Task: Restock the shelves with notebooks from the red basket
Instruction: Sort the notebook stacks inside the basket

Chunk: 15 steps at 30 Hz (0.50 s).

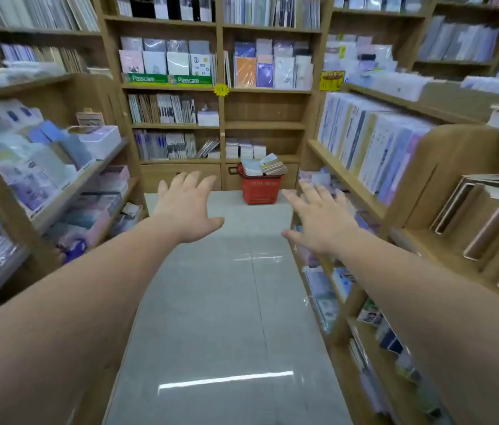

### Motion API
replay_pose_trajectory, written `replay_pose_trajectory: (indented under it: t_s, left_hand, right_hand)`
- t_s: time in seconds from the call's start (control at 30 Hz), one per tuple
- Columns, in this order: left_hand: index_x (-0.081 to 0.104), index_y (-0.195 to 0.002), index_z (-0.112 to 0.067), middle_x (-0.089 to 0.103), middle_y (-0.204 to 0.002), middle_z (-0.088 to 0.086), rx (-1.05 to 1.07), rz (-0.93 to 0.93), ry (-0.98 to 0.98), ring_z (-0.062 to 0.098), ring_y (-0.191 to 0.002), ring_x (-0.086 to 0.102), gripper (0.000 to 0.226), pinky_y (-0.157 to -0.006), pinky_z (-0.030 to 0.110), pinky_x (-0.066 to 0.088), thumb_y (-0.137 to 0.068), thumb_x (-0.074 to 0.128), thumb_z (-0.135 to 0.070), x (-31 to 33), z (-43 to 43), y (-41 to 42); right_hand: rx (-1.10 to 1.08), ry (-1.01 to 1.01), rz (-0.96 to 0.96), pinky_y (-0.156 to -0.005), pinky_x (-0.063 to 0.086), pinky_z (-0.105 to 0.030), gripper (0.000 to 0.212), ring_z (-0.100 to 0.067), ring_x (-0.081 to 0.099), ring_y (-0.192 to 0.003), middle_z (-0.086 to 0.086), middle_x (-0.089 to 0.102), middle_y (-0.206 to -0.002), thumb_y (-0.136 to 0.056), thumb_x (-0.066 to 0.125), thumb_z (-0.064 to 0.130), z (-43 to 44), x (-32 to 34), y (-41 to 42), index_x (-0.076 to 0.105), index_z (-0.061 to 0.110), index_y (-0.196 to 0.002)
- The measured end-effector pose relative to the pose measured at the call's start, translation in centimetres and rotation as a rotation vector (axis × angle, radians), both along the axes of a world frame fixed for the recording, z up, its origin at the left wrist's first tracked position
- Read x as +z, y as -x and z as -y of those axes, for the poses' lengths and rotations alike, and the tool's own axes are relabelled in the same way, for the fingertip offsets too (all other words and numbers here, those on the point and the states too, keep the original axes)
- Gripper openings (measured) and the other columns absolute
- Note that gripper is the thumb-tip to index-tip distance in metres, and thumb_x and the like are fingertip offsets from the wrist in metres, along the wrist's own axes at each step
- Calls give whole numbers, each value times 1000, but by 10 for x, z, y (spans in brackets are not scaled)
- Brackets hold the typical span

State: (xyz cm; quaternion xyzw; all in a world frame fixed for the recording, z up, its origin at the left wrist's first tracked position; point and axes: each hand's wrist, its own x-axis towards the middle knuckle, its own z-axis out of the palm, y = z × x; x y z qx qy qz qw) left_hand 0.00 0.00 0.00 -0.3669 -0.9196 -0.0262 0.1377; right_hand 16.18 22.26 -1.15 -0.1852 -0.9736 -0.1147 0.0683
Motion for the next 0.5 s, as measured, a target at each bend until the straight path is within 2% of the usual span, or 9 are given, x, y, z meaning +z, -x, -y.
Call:
replay_pose_trajectory:
  t_s: [0.27,0.5]
  left_hand:
    - [21,-156,-32,23,-164,9,118,78,48,38,-149,21,94,-119,61,21,-79,55,-73,-12,-103,151]
    - [19,-157,-33,22,-165,8,108,92,31,36,-150,21,93,-120,59,22,-81,56,-71,-20,-195,289]
  right_hand:
    - [12,92,25,-122,14,-60,89,-35,7,-156,-7,2,-171,-88,43,77,-123,-12,162,6,40,-160]
    - [8,152,15,-122,17,-60,90,-35,10,-156,-7,6,-171,-87,43,79,-211,-20,311,6,41,-160]
